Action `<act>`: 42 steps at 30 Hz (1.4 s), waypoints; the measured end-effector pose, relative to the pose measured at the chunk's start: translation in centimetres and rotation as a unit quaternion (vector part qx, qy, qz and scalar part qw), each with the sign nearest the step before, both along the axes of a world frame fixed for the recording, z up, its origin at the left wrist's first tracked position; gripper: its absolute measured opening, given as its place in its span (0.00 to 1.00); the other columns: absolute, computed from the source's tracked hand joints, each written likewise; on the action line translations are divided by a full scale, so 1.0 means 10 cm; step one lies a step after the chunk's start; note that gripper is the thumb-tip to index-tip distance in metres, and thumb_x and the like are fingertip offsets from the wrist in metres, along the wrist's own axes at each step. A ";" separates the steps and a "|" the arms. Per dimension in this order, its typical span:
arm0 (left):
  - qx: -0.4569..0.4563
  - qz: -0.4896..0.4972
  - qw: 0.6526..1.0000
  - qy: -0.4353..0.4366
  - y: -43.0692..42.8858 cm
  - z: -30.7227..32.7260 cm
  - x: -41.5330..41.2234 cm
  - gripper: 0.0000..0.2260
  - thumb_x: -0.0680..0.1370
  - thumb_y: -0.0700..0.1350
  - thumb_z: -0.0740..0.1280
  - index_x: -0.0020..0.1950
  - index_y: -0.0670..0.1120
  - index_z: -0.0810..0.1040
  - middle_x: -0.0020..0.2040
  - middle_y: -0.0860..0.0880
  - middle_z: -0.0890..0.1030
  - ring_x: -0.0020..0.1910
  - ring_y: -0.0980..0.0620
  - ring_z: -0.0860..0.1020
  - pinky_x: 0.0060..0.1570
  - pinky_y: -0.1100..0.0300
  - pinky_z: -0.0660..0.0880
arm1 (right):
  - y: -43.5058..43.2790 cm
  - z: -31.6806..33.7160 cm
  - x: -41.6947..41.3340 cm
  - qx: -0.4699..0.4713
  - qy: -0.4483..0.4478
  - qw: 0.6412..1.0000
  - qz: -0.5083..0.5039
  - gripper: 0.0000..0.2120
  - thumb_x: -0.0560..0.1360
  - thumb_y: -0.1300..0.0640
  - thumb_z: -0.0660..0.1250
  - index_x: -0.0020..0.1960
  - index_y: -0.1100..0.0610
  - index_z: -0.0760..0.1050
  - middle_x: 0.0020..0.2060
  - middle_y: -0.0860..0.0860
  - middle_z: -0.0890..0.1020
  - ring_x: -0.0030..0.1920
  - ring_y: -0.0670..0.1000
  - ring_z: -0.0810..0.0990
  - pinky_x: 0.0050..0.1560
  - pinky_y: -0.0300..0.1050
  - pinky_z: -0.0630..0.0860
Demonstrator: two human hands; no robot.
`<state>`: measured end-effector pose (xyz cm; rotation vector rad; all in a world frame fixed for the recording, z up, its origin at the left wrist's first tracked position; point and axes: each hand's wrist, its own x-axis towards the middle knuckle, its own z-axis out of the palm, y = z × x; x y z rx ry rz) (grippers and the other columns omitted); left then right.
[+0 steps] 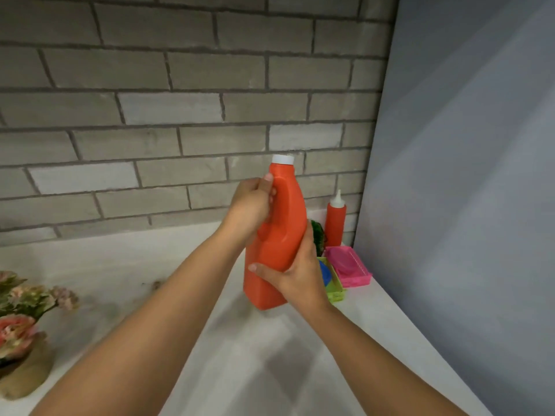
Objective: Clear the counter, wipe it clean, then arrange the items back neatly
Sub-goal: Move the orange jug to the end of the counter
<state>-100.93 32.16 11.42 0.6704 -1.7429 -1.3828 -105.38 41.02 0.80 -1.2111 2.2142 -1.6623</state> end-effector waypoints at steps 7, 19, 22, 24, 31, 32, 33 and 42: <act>0.032 -0.117 0.993 0.008 0.60 -0.24 -0.62 0.15 0.81 0.50 0.56 0.37 0.47 0.71 0.37 0.50 0.75 0.41 0.50 0.74 0.47 0.54 0.71 | 0.65 -0.09 -0.64 -0.043 -0.027 0.997 -0.052 0.54 0.54 0.46 0.80 0.72 0.46 0.52 0.61 0.44 0.74 0.57 0.46 0.76 0.56 0.48 0.77; 0.107 -0.207 0.971 -0.059 0.93 -0.64 -1.27 0.13 0.80 0.51 0.58 0.41 0.47 0.74 0.42 0.50 0.77 0.47 0.50 0.75 0.55 0.53 0.71 | 1.09 -0.46 -1.35 0.000 -0.016 0.990 -0.140 0.55 0.55 0.52 0.82 0.73 0.51 0.53 0.63 0.49 0.72 0.60 0.51 0.74 0.55 0.45 0.73; 0.110 -0.199 0.971 -0.068 0.96 -0.72 -1.35 0.13 0.81 0.50 0.57 0.41 0.47 0.74 0.41 0.50 0.77 0.43 0.53 0.74 0.50 0.57 0.71 | 1.07 -0.58 -1.41 0.005 -0.031 0.989 -0.143 0.55 0.55 0.54 0.82 0.73 0.52 0.52 0.64 0.51 0.71 0.61 0.53 0.74 0.55 0.44 0.72; 0.113 -0.199 0.971 -0.074 0.96 -0.75 -1.37 0.13 0.81 0.50 0.57 0.41 0.47 0.74 0.40 0.51 0.76 0.40 0.55 0.73 0.47 0.59 0.71 | 1.06 -0.64 -1.44 0.010 -0.039 0.989 -0.141 0.55 0.55 0.54 0.82 0.73 0.52 0.52 0.64 0.51 0.71 0.61 0.54 0.74 0.56 0.47 0.73; 0.103 -0.199 0.971 -0.080 0.93 -0.79 -1.41 0.11 0.80 0.51 0.58 0.45 0.47 0.76 0.48 0.50 0.78 0.49 0.54 0.75 0.55 0.57 0.71 | 1.03 -0.69 -1.50 0.018 -0.039 0.991 -0.131 0.58 0.56 0.51 0.82 0.75 0.52 0.48 0.68 0.52 0.67 0.66 0.54 0.70 0.62 0.53 0.72; 0.099 -0.198 0.972 -0.082 0.92 -0.80 -1.41 0.11 0.80 0.51 0.58 0.46 0.47 0.76 0.50 0.50 0.78 0.51 0.54 0.75 0.57 0.56 0.71 | 1.03 -0.69 -1.50 0.020 -0.039 0.991 -0.127 0.59 0.56 0.50 0.82 0.75 0.51 0.47 0.69 0.51 0.66 0.66 0.54 0.69 0.63 0.54 0.72; 0.097 -0.197 0.972 -0.083 0.91 -0.81 -1.40 0.11 0.80 0.51 0.58 0.47 0.47 0.77 0.50 0.50 0.79 0.53 0.53 0.76 0.59 0.55 0.71 | 1.04 -0.70 -1.50 0.023 -0.040 0.991 -0.124 0.59 0.56 0.49 0.81 0.75 0.50 0.47 0.69 0.51 0.66 0.66 0.53 0.69 0.63 0.56 0.72; 0.102 -0.174 0.978 -0.050 0.88 -0.85 -1.23 0.09 0.80 0.50 0.60 0.50 0.47 0.78 0.54 0.45 0.80 0.58 0.45 0.77 0.59 0.51 0.75 | 1.13 -0.50 -1.37 0.059 0.007 0.986 -0.158 0.56 0.61 0.43 0.77 0.76 0.51 0.45 0.68 0.54 0.64 0.67 0.56 0.67 0.60 0.53 0.70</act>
